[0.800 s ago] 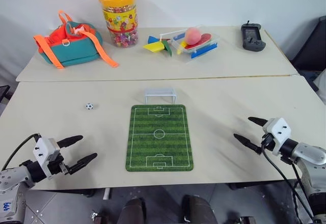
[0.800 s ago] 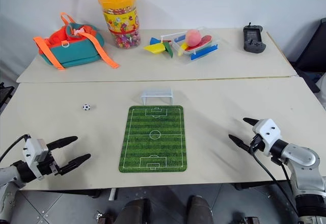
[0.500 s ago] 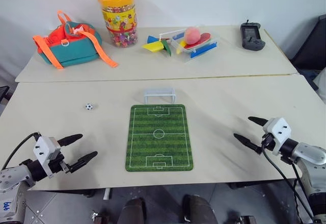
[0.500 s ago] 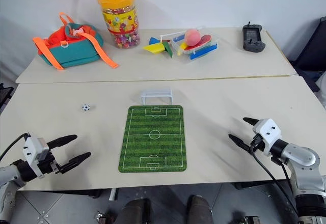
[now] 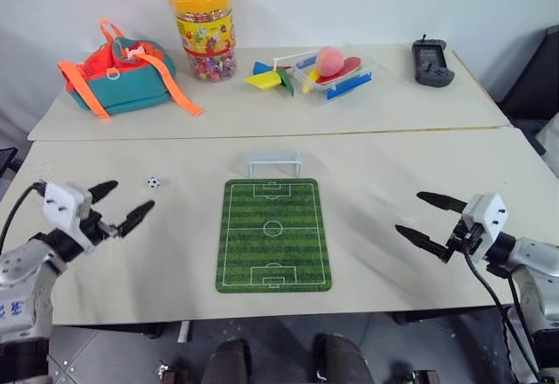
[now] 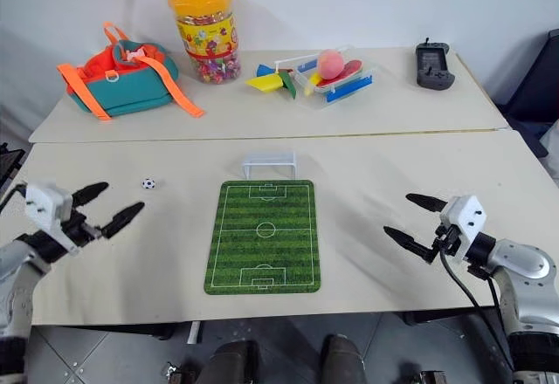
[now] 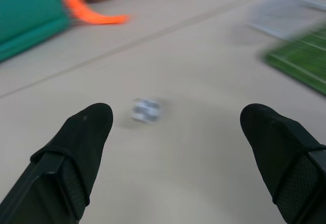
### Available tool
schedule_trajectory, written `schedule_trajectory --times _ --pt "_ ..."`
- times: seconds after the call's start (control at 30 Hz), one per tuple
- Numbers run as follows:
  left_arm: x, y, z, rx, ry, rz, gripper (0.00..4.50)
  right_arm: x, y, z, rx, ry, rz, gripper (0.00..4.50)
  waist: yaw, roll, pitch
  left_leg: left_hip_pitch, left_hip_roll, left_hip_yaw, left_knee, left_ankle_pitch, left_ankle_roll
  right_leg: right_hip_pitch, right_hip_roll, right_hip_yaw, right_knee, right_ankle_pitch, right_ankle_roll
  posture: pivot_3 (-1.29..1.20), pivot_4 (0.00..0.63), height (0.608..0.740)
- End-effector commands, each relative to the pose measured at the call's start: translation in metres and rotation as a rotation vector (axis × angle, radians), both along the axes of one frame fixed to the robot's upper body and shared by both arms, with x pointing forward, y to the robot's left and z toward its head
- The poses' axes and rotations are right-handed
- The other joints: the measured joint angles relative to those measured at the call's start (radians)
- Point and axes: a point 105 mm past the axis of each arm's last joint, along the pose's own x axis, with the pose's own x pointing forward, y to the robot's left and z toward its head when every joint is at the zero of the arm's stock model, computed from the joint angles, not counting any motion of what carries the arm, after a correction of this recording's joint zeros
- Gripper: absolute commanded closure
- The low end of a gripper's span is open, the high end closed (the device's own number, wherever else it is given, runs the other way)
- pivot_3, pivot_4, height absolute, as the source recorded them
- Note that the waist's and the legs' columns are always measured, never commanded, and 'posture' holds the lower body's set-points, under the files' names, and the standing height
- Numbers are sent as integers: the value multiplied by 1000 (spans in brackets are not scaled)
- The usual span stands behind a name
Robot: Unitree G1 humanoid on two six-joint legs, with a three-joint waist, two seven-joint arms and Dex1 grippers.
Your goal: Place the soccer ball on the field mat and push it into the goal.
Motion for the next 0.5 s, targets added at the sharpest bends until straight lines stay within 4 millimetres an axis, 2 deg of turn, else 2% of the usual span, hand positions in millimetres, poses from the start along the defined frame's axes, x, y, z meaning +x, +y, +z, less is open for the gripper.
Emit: schedule_trajectory --times 0.03,0.23,0.43,0.5 --pt "17 12 8 -9 -8 80 25 -13 10 20 24 -30 105 0 4 0 0 0 0 0 0 0 0 0 0 0 0 0 0 0 150 740" --pt "50 3 -10 -34 53 76 25 -18 16 27 30 -30 138 0 7 -1 0 0 0 1 1 1 -3 0 0 0 0 0 0 0 150 740" --pt "68 -22 -28 -36 104 -36 25 -22 11 27 16 -29 91 0 10 -2 1 -1 0 2 0 1 -4 0 1 0 1 1 2 0 150 740" --pt "72 -24 -32 -36 116 -44 25 -24 10 25 10 -21 83 0 11 -2 1 -1 0 2 0 1 -4 0 0 0 1 1 2 0 150 740"
